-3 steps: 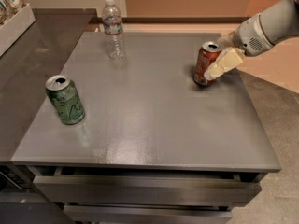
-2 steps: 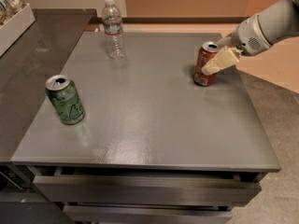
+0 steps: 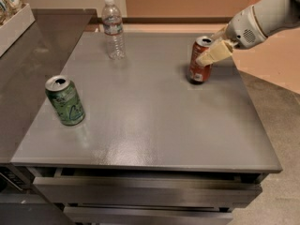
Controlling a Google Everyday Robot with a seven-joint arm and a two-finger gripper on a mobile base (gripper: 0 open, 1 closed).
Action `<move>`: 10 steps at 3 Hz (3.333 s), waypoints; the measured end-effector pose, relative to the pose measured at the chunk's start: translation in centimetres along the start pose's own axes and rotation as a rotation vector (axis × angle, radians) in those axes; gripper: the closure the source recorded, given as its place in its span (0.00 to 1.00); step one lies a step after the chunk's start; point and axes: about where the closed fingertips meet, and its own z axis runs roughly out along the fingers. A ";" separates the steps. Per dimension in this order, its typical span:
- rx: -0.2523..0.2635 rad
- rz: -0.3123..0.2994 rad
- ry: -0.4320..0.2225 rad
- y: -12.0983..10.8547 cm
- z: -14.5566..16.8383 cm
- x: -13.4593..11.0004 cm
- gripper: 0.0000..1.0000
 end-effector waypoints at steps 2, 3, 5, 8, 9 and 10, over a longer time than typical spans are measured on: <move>-0.041 -0.088 -0.040 0.4 2.3 -7.4 1.00; -0.053 -0.119 -0.044 0.0 4.4 -10.2 1.00; -0.072 -0.126 -0.031 -1.8 9.1 -12.6 1.00; -0.124 -0.124 -0.051 -3.5 15.1 -12.5 0.35; -0.158 -0.152 -0.064 -3.4 15.7 -12.7 0.13; -0.161 -0.153 -0.066 -3.4 16.0 -12.8 0.00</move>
Offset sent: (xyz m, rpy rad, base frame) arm 0.0375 0.1050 0.0566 0.0118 -0.0698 0.1452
